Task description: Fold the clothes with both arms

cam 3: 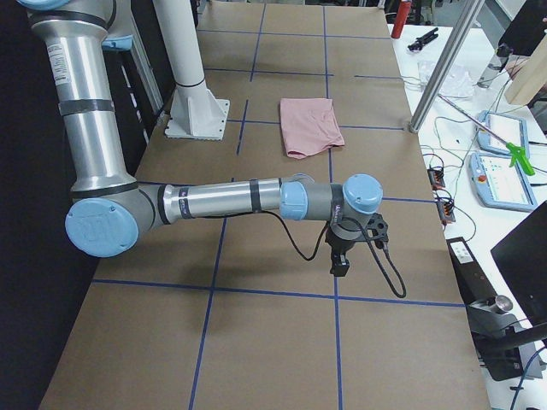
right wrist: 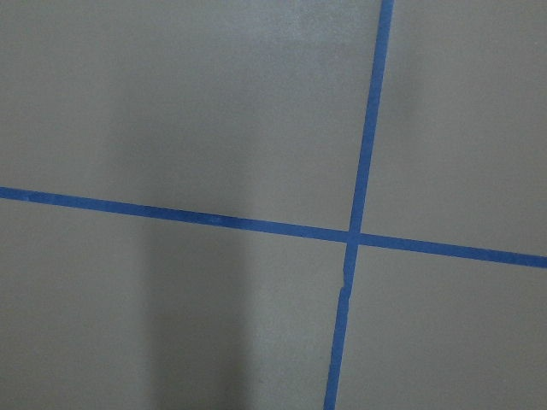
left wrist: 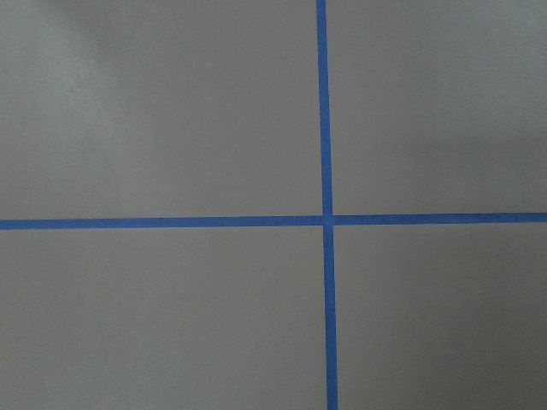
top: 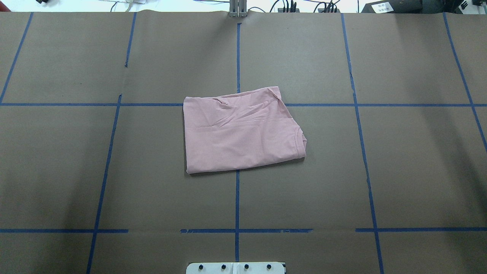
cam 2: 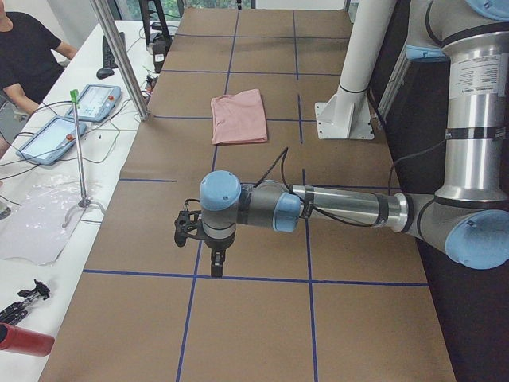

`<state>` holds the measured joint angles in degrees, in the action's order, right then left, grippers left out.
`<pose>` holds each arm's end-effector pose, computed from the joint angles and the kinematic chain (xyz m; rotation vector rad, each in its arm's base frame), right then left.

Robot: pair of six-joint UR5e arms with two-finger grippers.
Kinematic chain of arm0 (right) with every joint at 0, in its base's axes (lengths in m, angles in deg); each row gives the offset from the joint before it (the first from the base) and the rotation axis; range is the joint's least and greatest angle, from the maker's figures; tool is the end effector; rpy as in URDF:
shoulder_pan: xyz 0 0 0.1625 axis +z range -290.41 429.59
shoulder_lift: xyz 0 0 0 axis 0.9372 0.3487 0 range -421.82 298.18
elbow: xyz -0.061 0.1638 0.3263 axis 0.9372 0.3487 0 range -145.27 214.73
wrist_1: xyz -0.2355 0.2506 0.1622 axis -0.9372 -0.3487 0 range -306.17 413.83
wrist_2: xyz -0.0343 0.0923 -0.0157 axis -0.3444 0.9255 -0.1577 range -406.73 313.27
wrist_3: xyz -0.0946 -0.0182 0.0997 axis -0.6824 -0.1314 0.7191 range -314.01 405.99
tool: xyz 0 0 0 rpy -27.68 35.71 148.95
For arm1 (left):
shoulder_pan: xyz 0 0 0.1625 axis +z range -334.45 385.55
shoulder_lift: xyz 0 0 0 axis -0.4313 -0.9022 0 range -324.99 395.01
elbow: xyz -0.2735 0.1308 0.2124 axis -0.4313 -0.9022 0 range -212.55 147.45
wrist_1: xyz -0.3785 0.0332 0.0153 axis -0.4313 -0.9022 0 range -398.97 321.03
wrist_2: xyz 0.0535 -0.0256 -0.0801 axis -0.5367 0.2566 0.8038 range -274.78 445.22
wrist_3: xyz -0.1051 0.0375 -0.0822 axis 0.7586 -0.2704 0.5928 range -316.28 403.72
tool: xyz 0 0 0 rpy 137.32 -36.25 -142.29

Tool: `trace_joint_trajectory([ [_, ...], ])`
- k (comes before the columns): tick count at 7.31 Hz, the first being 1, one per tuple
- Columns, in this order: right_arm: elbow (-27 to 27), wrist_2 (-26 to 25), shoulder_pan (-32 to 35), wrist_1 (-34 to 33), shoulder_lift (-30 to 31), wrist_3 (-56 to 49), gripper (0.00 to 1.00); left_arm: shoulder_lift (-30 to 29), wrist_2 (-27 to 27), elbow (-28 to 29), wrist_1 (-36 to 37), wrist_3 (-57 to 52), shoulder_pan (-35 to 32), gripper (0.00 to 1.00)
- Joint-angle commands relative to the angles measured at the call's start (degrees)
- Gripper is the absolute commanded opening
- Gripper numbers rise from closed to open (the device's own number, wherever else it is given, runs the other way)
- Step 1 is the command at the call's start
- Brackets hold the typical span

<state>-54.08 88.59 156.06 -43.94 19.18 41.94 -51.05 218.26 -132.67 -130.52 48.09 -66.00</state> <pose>0.0032 -0.5116 0.5772 0.0042 -0.7916 -0.1255 -0.0506 -0.4399 0.5805 0.1101 0.7528 -0.0476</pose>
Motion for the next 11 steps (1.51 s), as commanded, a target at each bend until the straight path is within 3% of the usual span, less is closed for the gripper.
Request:
trace_joint_trajectory([
  [1, 0.39, 0.02, -0.16, 0.04, 0.03, 0.01, 1.00, 1.25, -0.76, -1.92, 3.56, -11.80, -0.03, 1.00],
  [3, 0.05, 0.20, -0.16, -0.05, 0.12, 0.09, 1.00, 4.05, -2.24, -1.40, 2.70, -11.76, 0.15, 1.00],
  [5, 0.31, 0.20, -0.16, 0.22, 0.12, 0.10, 1.00, 3.10, -0.94, 0.71, 1.73, -11.32, 0.24, 1.00],
  [7, 0.31, 0.29, -0.16, 0.30, 0.20, 0.18, 1.00, 2.58, 1.52, 0.19, 1.82, -11.31, 0.24, 1.00],
  [11, 0.13, 0.29, -0.16, 0.39, 1.17, 0.10, 1.00, 3.45, 1.53, -2.27, 4.45, -11.14, 0.15, 1.00],
])
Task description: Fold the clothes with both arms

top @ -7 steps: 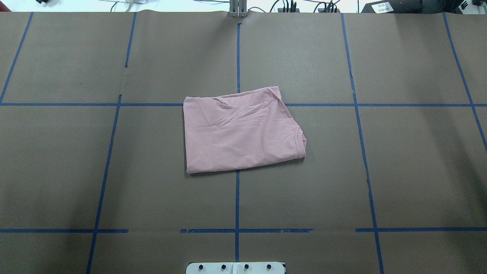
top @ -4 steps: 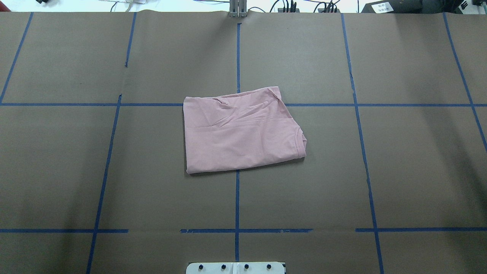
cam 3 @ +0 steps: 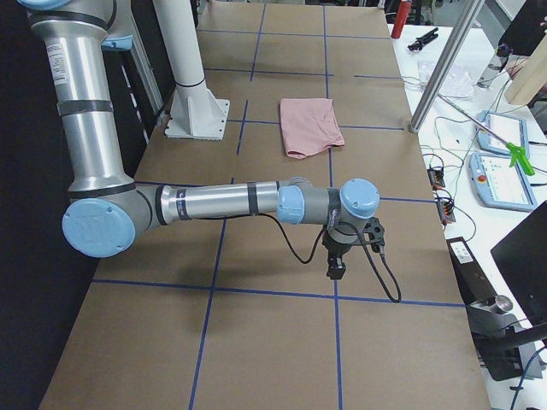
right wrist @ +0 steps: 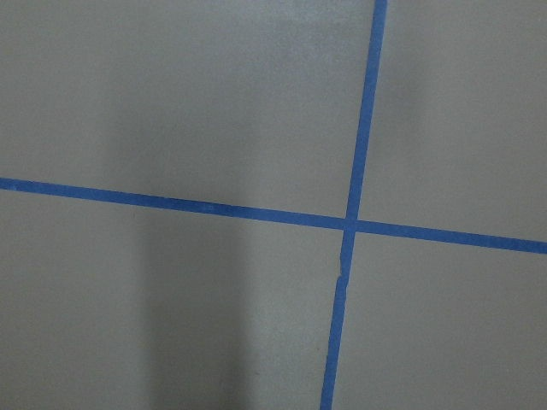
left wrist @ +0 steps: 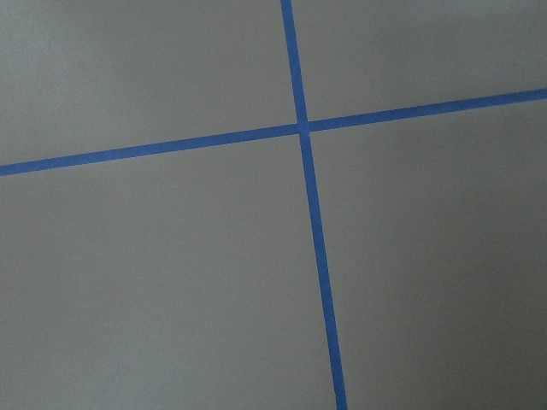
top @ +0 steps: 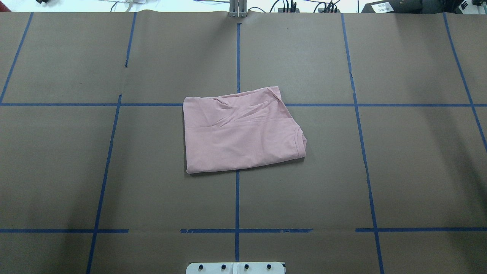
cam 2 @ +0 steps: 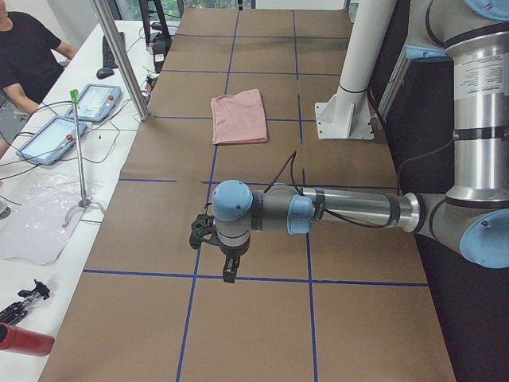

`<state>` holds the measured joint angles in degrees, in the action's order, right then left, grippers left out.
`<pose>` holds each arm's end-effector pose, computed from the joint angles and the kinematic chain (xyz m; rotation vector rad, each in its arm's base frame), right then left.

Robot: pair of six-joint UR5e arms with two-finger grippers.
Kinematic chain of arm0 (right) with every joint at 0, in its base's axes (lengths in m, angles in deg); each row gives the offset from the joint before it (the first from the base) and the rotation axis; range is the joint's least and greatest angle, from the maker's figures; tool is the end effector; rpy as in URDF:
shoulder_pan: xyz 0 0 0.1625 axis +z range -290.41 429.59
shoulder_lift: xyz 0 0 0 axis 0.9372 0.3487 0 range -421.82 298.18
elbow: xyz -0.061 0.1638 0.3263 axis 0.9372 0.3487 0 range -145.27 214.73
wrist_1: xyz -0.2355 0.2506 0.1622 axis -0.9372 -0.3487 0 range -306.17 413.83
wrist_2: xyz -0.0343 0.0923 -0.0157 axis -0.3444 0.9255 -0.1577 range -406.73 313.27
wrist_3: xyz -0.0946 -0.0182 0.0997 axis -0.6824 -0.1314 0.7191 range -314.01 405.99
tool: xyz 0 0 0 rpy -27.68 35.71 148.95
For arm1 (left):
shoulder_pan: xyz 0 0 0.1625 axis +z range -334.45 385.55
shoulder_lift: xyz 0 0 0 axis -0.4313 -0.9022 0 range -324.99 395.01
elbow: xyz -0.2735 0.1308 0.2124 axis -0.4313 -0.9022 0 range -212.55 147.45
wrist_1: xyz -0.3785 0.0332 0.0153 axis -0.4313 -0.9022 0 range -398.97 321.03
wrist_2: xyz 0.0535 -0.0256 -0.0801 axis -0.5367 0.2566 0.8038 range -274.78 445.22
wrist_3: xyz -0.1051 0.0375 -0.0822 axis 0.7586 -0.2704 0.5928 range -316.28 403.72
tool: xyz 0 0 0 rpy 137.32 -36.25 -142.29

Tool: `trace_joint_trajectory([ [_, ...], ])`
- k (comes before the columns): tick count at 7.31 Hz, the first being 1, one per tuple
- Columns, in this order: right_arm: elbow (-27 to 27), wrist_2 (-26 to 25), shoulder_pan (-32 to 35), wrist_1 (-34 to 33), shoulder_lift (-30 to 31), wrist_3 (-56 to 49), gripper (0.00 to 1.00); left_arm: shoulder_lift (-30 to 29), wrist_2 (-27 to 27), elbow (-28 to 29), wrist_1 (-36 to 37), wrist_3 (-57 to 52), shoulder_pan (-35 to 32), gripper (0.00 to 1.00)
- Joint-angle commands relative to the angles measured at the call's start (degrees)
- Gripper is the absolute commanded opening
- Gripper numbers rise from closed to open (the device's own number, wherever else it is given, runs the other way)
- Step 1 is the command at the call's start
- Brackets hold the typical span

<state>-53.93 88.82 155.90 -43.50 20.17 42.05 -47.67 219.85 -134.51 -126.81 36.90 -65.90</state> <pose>0.0018 -0.5050 0.5860 -0.0093 -0.7956 -0.1214 -0.0463 -0.4107 0.5951 0.0973 0.7740 0.1058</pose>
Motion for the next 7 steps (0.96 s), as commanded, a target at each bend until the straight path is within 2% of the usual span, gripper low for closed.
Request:
trace_joint_trajectory([
  [1, -0.20, 0.84, -0.09, -0.05, 0.62, 0.08, 1.00, 0.06, 0.03, -0.43, 0.75, 0.14, 0.05, 1.00],
  [2, 0.06, 3.03, -0.09, 0.03, 0.71, -0.01, 1.00, 0.06, 0.03, -0.34, 0.75, 0.31, 0.13, 1.00],
  [5, -0.99, 2.43, 0.09, 0.12, 1.24, -0.71, 1.00, -0.03, 0.20, -0.34, 0.75, 0.31, 0.13, 1.00],
  [6, -2.38, 1.65, 0.09, 0.12, 2.28, -0.89, 1.00, -0.03, 0.20, -0.43, 0.75, 0.31, 0.13, 1.00],
  [7, -4.74, -1.66, 0.09, 0.21, 3.16, -0.98, 1.00, -0.03, 0.29, -0.43, 0.83, 0.31, 0.13, 1.00],
])
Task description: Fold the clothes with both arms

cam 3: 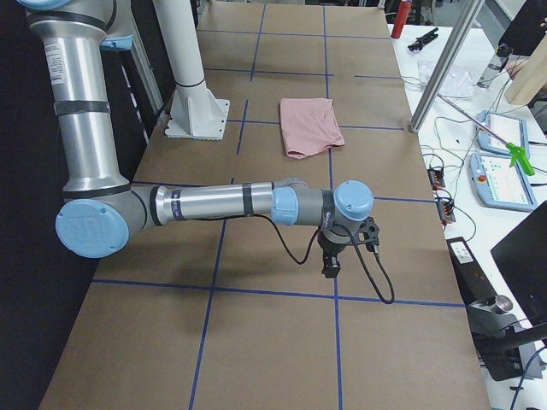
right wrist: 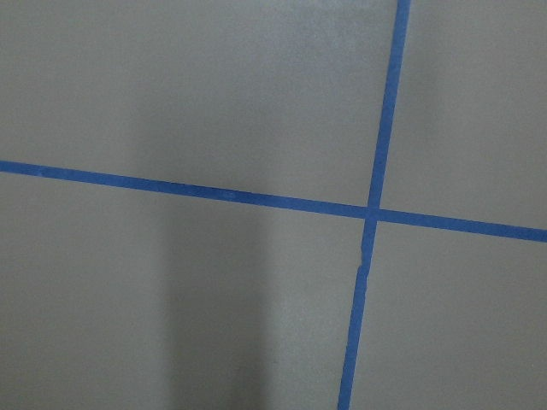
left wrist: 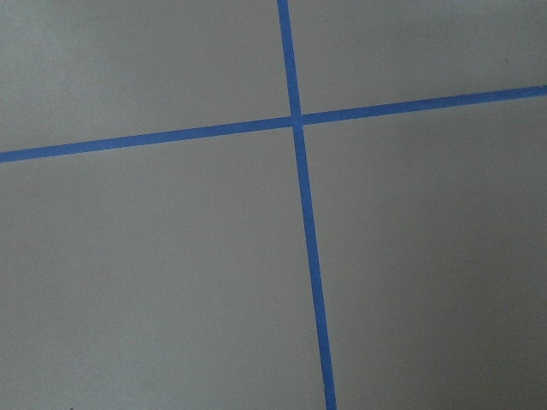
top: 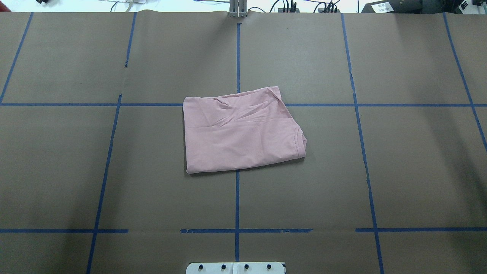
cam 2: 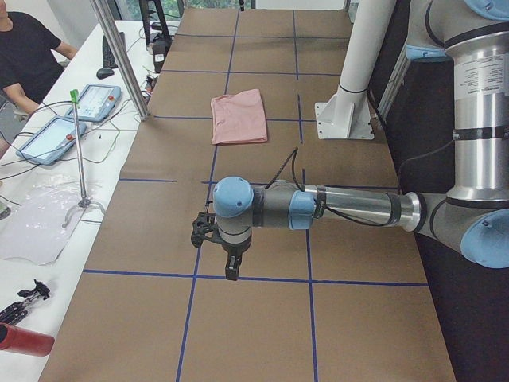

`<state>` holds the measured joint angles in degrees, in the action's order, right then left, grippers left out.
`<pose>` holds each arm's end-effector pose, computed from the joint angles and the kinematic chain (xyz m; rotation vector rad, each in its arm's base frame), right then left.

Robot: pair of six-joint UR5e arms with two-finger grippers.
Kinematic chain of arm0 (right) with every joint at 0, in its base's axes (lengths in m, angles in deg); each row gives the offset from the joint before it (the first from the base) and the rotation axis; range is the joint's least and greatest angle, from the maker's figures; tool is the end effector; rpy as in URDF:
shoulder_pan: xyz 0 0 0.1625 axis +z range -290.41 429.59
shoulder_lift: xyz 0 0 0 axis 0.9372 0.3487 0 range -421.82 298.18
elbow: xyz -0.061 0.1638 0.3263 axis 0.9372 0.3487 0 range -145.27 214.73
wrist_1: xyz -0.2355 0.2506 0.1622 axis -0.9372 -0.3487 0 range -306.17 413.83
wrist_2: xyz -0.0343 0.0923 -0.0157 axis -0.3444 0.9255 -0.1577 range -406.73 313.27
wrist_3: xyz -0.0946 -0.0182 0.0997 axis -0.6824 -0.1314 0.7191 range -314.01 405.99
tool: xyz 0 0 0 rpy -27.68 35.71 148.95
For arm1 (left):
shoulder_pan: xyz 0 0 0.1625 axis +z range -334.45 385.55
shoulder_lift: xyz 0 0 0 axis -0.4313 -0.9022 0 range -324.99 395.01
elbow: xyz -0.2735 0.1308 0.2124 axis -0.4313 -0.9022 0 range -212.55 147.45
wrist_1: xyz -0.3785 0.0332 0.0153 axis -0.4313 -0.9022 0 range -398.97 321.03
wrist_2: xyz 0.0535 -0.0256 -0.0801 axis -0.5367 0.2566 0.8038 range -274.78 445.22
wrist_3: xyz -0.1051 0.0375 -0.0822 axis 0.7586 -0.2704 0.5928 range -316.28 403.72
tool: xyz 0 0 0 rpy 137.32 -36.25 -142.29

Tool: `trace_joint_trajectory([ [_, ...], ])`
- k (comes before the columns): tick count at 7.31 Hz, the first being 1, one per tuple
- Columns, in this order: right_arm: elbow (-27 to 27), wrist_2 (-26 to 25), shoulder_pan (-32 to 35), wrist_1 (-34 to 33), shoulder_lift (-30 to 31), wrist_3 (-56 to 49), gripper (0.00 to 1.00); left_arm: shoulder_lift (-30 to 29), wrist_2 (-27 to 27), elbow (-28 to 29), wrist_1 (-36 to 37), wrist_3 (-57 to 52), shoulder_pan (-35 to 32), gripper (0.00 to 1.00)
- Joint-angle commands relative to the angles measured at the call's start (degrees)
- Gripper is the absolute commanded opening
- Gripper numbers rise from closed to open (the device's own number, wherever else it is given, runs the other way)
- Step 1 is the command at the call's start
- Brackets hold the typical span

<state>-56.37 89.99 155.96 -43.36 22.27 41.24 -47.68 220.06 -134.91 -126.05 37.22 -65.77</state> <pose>0.0012 -0.4920 0.5827 0.0049 -0.8161 -0.1367 -0.0450 -0.4101 0.5929 0.0887 0.7785 0.1003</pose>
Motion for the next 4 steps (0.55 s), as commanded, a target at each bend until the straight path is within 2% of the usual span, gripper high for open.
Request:
trace_joint_trajectory([
  [1, -3.46, -3.82, 0.02, -0.02, 1.68, -0.17, 1.00, -0.01, 0.08, -0.03, 0.07, 0.00, 0.00, 1.00],
  [4, -3.65, -3.83, 0.02, 0.07, 1.69, -0.08, 1.00, -0.01, 0.08, 0.49, -0.02, 0.00, 0.00, 1.00],
])
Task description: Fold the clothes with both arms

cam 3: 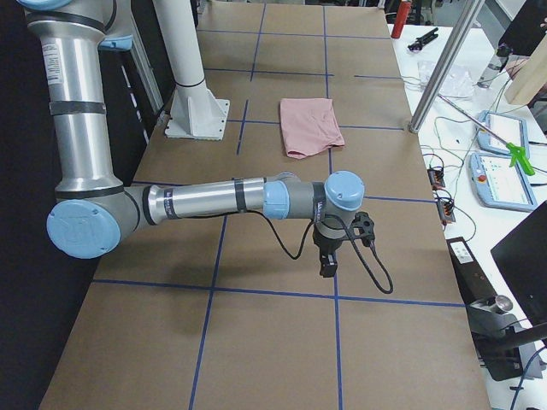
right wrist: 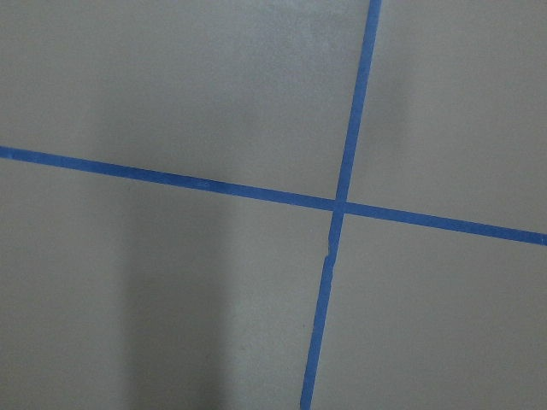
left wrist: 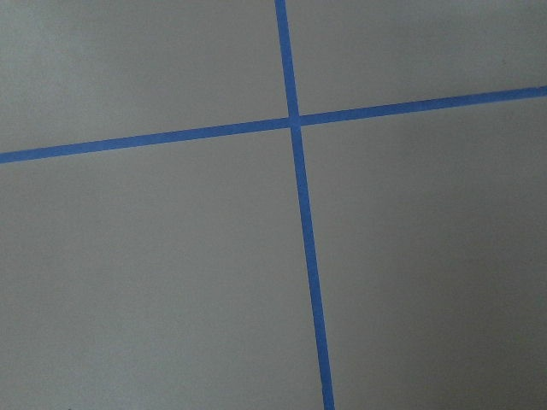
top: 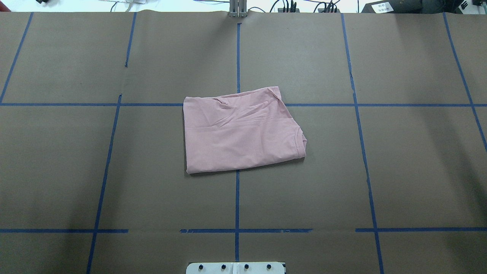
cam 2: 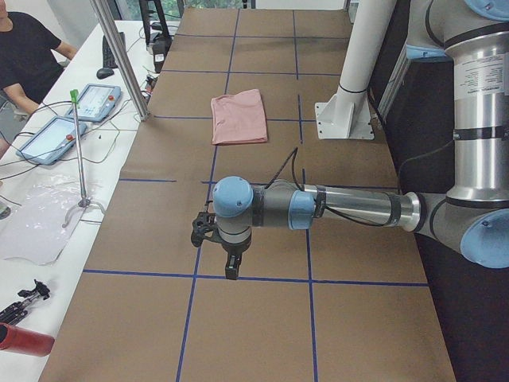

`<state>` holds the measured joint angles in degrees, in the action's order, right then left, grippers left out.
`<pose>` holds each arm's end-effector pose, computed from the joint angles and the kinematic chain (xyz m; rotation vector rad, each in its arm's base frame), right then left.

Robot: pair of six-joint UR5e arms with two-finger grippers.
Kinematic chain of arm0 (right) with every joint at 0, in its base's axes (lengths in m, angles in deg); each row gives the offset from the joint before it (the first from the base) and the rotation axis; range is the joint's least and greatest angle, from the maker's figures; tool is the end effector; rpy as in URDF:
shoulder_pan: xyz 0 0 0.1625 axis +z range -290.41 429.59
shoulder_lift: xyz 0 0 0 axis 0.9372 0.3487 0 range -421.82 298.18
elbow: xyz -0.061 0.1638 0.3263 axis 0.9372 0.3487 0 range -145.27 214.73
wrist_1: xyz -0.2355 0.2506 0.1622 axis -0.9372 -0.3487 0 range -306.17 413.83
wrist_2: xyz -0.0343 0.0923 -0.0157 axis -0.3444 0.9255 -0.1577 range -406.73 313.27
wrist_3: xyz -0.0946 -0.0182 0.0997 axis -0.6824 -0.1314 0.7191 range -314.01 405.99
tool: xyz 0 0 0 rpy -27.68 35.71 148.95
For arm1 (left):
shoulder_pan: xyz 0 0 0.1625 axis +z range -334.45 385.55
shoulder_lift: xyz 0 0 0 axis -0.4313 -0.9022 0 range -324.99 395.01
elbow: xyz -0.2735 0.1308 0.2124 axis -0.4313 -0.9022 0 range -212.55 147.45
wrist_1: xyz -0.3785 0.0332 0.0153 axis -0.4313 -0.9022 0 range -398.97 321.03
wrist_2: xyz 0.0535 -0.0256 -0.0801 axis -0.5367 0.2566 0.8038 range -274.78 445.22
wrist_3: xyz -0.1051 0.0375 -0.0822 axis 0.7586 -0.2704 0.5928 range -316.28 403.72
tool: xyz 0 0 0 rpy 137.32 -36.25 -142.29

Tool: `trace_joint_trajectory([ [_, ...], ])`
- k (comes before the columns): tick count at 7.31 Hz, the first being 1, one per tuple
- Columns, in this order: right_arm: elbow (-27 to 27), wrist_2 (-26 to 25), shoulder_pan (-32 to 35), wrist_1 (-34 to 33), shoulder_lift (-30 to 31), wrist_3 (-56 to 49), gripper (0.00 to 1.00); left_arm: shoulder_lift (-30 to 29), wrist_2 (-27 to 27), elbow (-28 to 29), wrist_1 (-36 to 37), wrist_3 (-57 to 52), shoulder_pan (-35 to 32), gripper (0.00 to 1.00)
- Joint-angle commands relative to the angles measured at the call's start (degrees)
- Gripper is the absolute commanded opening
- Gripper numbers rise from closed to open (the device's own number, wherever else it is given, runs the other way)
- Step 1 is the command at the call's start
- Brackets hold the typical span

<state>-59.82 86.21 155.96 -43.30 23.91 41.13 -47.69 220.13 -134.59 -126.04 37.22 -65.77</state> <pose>0.0083 -0.4836 0.5756 0.0361 -0.7498 -0.1521 -0.0449 -0.4098 0.5952 0.0835 0.7800 0.0981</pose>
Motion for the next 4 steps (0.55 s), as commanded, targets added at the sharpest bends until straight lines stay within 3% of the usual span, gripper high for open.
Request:
trace_joint_trajectory([
  [1, 0.07, -0.05, -0.06, -0.08, 0.13, 0.03, 1.00, -0.09, -0.09, -0.35, 0.23, 2.00, 0.00, 1.00],
  [4, 0.16, 0.47, -0.06, -0.08, 0.13, 0.03, 1.00, 0.70, -0.52, -1.32, 3.75, 4.04, 0.09, 1.00],
])
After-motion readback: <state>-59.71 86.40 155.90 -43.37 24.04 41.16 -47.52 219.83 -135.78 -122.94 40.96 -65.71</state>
